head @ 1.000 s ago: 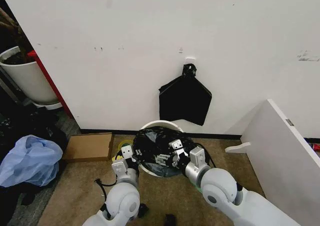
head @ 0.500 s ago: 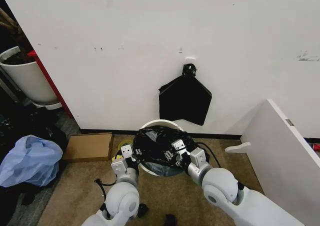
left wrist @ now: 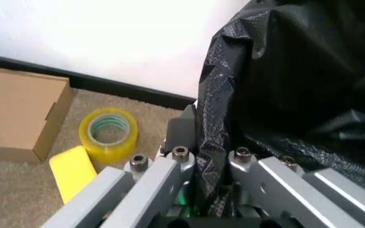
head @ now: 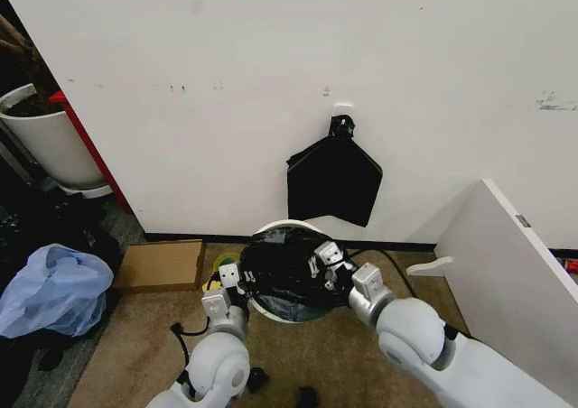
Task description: Place the garbage bag over the trash bin.
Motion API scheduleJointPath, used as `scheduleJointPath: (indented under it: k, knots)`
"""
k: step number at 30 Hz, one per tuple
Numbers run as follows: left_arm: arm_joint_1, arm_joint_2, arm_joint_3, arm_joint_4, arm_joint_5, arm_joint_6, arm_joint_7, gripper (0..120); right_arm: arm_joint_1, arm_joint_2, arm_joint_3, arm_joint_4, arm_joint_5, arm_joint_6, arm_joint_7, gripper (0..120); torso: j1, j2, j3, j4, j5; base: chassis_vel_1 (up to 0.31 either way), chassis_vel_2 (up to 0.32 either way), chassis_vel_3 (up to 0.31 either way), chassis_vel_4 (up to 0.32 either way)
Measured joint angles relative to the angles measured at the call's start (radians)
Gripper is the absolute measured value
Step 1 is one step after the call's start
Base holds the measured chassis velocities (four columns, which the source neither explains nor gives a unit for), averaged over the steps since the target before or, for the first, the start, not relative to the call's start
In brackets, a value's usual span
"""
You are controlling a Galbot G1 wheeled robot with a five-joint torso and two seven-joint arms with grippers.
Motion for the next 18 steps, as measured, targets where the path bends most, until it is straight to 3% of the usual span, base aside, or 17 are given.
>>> scheduleJointPath:
  k: [14, 18]
  knots:
    - [0.041, 0.073, 0.028, -0.002, 0.245, -0.035, 0.14, 1, 0.109, -0.036, -0.006, -0.077, -0.063, 0.031, -0.019, 0, 0.0, 0.0, 0.0, -0.0001, 0.0, 0.0, 0.0, 0.0, 0.0]
    - [0.058, 0.105, 0.043, -0.003, 0.375, -0.115, 0.196, 1, 0.17, -0.068, -0.027, -0.141, -0.069, 0.047, -0.054, 0, 0.0, 0.0, 0.0, 0.0001, 0.0, 0.0, 0.0, 0.0, 0.0]
